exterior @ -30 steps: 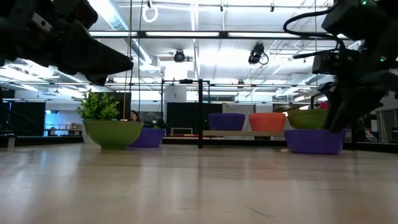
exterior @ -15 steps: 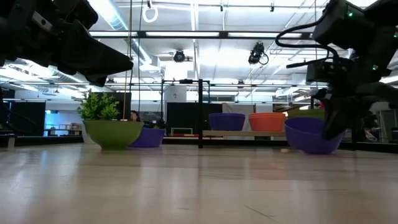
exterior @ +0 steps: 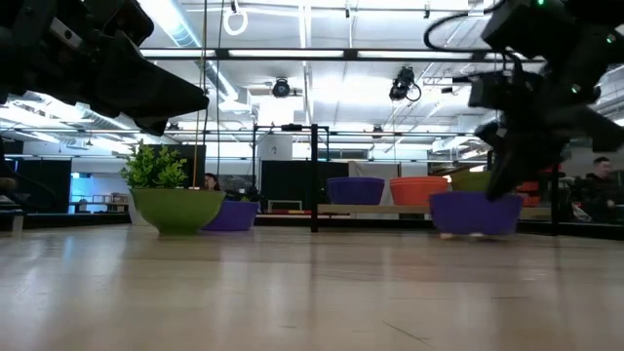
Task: Pick & Place Mini bowls
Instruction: Stack the blue bowl on top of the blue bowl on the shelf
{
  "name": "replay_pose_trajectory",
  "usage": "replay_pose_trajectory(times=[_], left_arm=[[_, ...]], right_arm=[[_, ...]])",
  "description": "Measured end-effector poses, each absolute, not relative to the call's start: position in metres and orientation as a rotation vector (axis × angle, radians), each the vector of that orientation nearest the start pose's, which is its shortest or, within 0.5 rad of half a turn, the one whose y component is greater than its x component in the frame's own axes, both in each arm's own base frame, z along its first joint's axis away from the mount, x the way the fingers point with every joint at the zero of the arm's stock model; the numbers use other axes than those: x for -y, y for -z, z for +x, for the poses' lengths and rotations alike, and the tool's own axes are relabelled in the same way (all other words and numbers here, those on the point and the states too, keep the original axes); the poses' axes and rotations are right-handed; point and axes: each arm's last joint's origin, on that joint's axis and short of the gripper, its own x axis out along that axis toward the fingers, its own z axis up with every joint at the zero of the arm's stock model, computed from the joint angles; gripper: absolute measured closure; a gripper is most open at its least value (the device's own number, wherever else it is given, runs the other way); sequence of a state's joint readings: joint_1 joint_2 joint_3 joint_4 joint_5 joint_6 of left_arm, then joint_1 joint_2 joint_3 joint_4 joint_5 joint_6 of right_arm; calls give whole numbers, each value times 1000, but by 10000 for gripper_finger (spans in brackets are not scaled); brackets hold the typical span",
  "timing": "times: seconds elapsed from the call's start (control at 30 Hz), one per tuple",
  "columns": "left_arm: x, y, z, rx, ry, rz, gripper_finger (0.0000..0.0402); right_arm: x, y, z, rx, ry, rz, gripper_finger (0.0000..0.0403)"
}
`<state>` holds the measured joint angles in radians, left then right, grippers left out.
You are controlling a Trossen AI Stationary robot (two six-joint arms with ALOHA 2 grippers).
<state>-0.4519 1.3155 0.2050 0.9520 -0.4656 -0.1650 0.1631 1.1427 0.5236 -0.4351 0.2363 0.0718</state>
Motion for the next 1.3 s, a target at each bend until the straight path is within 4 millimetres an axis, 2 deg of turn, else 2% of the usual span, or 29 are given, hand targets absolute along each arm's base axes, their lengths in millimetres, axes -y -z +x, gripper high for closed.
replay_pose_trajectory(times=[0.23,0.37,0.43,0.53,0.67,0.83,0.97,1.13,1.3], left_arm=[[79,-151,193,-140,-25,-95,319],[79,-151,193,-140,-25,-95,319],[79,-151,193,-140,-25,-95,319],[79,-152,193,-138,-25,-96,319],[79,-152,193,-133,-25,-94,319],[79,-152,193,-134,-26,-94,319],[79,-152,193,-138,-27,-96,319],[79,-152,193,-139,-25,-101,319],[79,-152,193,-139,-25,-101,319]], right_arm=[[-25,-194,206,-927,116,-227,402],[-16,-218,222,-799,161,-333,403],[-4,-233,230,-737,197,-380,403],[25,-255,242,-698,259,-416,403],[68,-270,263,-703,251,-411,403],[115,-267,292,-818,205,-410,403],[141,-257,306,-903,177,-377,403],[160,-246,316,-960,171,-346,403],[164,-237,314,-1011,162,-324,403]])
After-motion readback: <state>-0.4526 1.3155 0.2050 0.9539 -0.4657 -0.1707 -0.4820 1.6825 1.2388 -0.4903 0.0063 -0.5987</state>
